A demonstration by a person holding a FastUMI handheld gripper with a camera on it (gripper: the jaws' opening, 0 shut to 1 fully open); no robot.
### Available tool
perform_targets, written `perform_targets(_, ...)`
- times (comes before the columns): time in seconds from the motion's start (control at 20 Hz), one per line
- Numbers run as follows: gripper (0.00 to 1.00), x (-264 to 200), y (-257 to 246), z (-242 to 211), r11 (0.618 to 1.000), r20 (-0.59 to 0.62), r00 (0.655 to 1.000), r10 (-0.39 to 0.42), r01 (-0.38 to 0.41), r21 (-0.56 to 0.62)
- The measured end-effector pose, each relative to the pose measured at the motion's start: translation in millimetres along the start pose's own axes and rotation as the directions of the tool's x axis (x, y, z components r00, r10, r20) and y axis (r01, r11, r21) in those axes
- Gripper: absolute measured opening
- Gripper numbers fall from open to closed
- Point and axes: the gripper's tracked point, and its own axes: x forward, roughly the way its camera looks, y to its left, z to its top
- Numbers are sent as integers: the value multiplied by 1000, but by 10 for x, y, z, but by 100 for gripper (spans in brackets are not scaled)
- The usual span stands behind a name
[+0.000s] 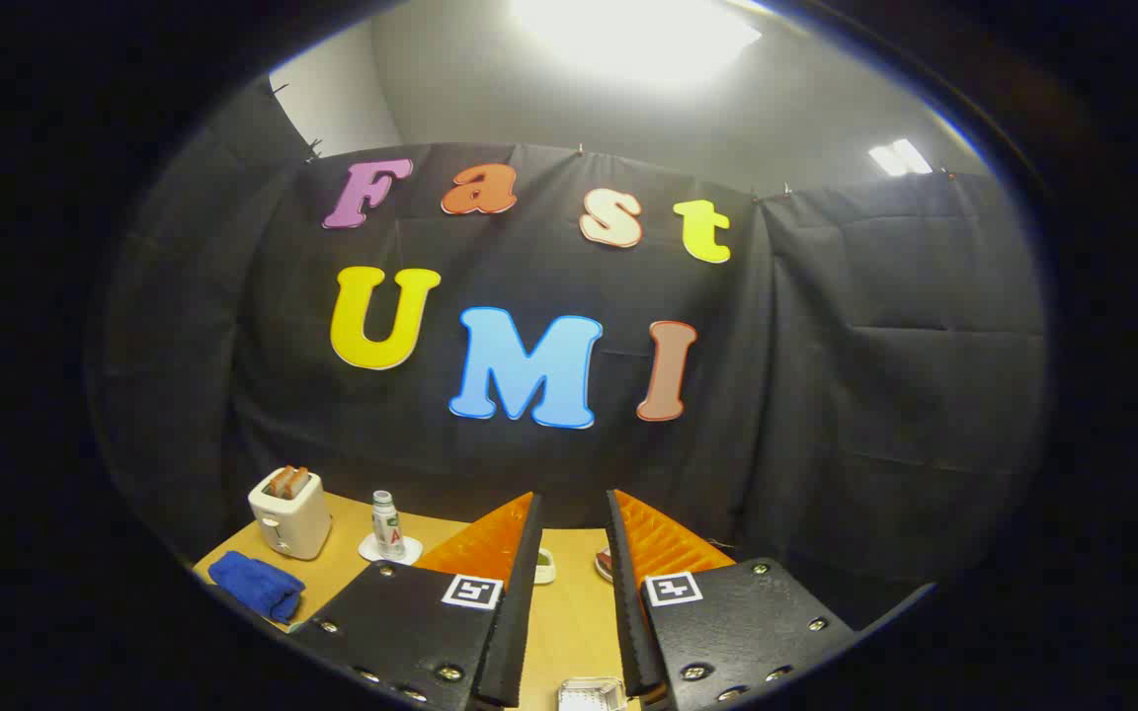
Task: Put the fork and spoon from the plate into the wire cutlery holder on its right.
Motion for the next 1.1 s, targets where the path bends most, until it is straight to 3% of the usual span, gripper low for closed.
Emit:
perform_targets(0.25, 38, 238, 748, 197, 980, 81, 980, 180, -185, 70)
perform_targets(0.55, 38, 334, 1288, 291, 946, 117, 946, 301, -312, 87)
perform_targets(1.1, 38, 76, 1425, 348, 932, 139, 936, 323, -340, 124)
